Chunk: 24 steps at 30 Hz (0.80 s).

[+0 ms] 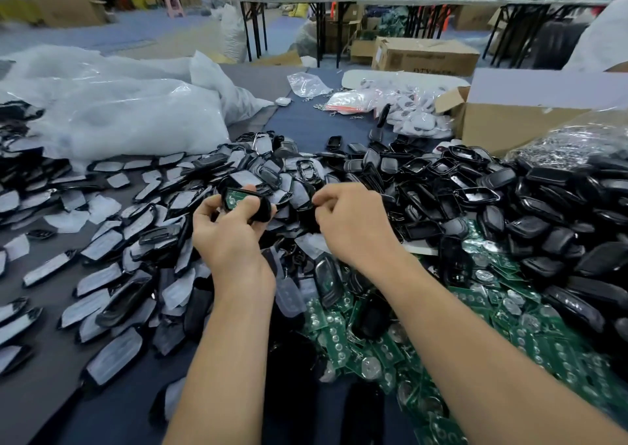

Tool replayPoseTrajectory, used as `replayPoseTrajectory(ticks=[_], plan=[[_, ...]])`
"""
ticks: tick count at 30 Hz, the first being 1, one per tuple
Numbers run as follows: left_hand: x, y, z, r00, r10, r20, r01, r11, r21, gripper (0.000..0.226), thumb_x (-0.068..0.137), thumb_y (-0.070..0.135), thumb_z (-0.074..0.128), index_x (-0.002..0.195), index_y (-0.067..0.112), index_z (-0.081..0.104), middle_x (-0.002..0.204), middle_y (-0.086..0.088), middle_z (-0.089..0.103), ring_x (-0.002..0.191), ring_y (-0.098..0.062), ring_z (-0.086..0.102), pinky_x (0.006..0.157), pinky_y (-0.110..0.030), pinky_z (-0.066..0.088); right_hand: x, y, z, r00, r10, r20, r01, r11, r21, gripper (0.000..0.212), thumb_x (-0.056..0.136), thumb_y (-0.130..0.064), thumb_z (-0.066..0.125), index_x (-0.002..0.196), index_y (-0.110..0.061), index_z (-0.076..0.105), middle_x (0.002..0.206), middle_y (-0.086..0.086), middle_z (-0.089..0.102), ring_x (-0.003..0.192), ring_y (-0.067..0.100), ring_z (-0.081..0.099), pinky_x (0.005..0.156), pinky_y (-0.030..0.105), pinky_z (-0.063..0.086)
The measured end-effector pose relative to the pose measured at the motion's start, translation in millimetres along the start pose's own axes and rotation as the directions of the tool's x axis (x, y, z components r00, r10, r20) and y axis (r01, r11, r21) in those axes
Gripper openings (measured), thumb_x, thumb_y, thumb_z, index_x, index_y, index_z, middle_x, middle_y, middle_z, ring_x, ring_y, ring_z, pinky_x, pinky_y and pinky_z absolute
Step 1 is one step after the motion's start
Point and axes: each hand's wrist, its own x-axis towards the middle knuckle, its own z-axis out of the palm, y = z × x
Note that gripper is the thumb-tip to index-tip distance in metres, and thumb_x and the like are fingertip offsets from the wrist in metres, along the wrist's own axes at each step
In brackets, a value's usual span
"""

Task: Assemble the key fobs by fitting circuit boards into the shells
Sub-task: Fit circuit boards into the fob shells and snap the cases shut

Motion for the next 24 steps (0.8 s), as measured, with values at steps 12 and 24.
replayPoseTrajectory(ticks=[12,24], plan=[[5,-2,-4,1.0,0.005,-0.018,-0.004,1.0,0.019,0.04,0.084,-0.018,0.066,0.101,0.016,0.055,0.077,-0.003,0.077,0.07,-0.017,0.071,0.066,-0.031,0.062,57,-3,32,0.975,0.213,-0.068,-0.214,0.977,-0.013,0.018,0.082,-0.022,0.077,0.089,-0.005,0.074,0.074,0.003,0.064,0.081,0.027,0.057,0.074,0.028,0.043],[1,-5,-4,0.998,-0.03,0.053,0.027,0.998,0.061,0.04,0.084,-0.017,0.066,0.1,0.018,0.057,0.086,-0.009,0.072,0.061,-0.014,0.071,0.062,-0.027,0.06,1,22,-28,0.985,0.16,0.066,-0.168,0.975,0.147,0.041,0.08,-0.006,0.076,0.115,-0.026,0.075,0.079,-0.002,0.079,0.058,0.002,0.062,0.06,0.025,0.055]])
